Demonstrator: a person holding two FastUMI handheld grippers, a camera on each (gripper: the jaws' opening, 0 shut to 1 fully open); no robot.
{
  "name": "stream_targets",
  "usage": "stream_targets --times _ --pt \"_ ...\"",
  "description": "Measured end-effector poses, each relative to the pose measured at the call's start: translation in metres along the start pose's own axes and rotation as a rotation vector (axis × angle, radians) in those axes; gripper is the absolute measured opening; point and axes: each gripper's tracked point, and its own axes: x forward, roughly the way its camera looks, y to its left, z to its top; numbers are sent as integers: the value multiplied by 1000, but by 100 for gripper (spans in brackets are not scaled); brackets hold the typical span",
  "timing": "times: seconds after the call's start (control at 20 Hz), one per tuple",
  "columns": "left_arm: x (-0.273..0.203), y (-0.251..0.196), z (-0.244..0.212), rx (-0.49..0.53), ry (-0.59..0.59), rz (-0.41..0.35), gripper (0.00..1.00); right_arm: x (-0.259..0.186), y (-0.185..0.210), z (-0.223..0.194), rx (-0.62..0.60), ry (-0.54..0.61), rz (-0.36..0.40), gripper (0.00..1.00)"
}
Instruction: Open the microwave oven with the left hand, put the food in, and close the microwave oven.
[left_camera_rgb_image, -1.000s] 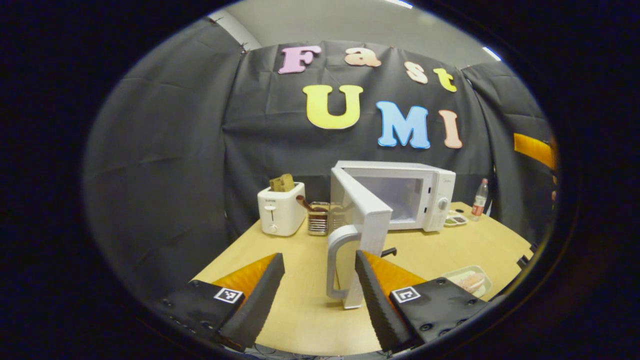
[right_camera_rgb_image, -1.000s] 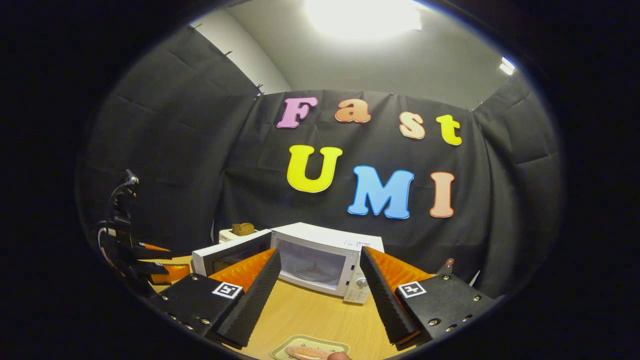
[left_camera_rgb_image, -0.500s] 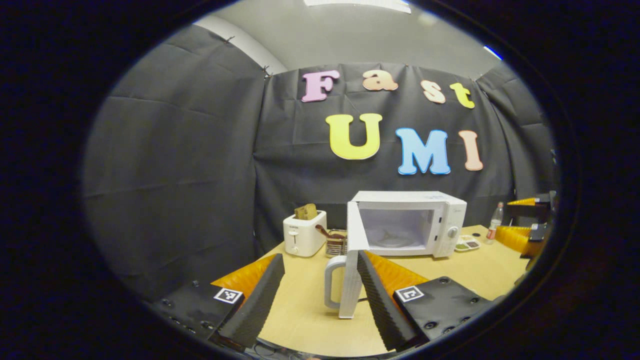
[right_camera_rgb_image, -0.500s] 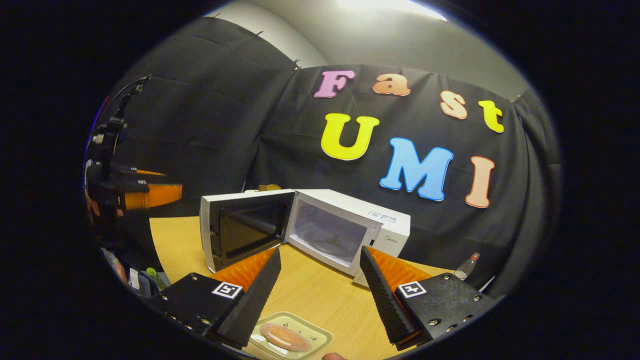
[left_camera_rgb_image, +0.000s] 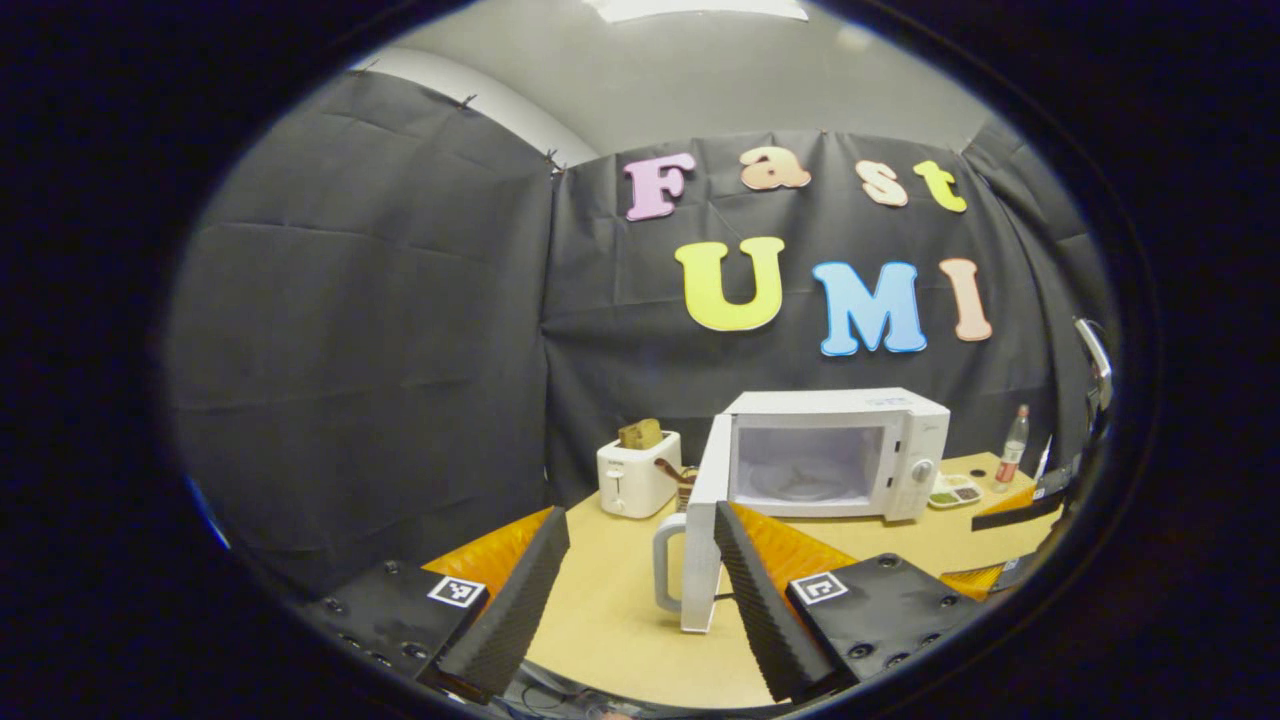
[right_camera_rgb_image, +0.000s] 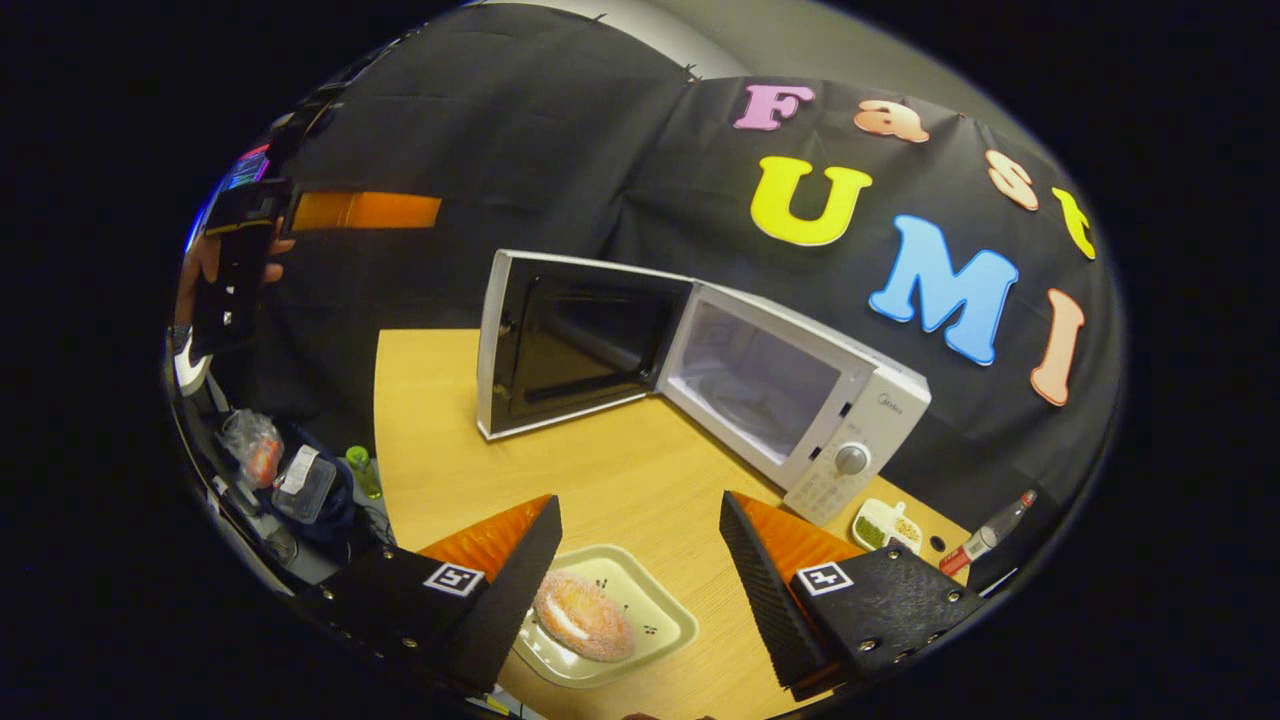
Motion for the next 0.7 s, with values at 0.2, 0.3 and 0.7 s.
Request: stream_targets --times 0.2,0.3,0.7 --pt "-3 2 0 8 4 36 97 3 11 -28 -36 54 73 98" --pt "-7 1 0 9 5 53 93 6 18 -43 -41 88 113 98" --pt "-18 6 1 23 9 114 93 15 41 -98 -57 211 216 96"
